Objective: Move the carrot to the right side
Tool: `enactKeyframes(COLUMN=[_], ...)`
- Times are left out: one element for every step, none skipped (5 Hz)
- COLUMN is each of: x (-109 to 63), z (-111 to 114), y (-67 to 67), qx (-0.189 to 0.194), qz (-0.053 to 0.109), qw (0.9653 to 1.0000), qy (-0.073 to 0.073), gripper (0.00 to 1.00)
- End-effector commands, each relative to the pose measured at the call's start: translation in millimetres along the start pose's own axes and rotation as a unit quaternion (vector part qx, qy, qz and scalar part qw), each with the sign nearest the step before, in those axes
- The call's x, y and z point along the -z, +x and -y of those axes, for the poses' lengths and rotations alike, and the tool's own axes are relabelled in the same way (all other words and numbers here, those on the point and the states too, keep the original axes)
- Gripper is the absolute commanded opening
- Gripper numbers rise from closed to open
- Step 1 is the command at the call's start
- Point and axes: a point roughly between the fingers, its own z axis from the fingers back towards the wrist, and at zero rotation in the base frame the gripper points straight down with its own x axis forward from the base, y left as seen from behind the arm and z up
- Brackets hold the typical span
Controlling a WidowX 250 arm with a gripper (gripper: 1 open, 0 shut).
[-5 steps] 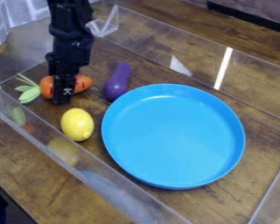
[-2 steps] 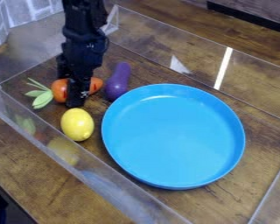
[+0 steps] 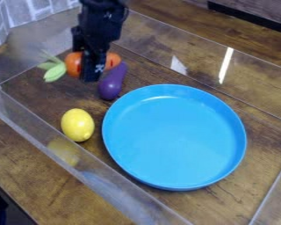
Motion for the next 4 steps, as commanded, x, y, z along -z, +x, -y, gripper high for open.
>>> enactKeyframes(x=[-38.8, -42.0, -53.5, -64.1], z=[2.7, 9.2, 16.3, 26.4], y=[3.8, 2.2, -5.3, -12.9], qx=[0.011, 0.027, 0.025, 0.029], qz=[0.045, 0.055, 0.061, 0.067], qw=[0.9985, 0.9978, 0.9975, 0.9971], qy=[0.029, 0.027, 0.025, 0.021], gripper=[0.00, 0.00, 0.00, 0.00])
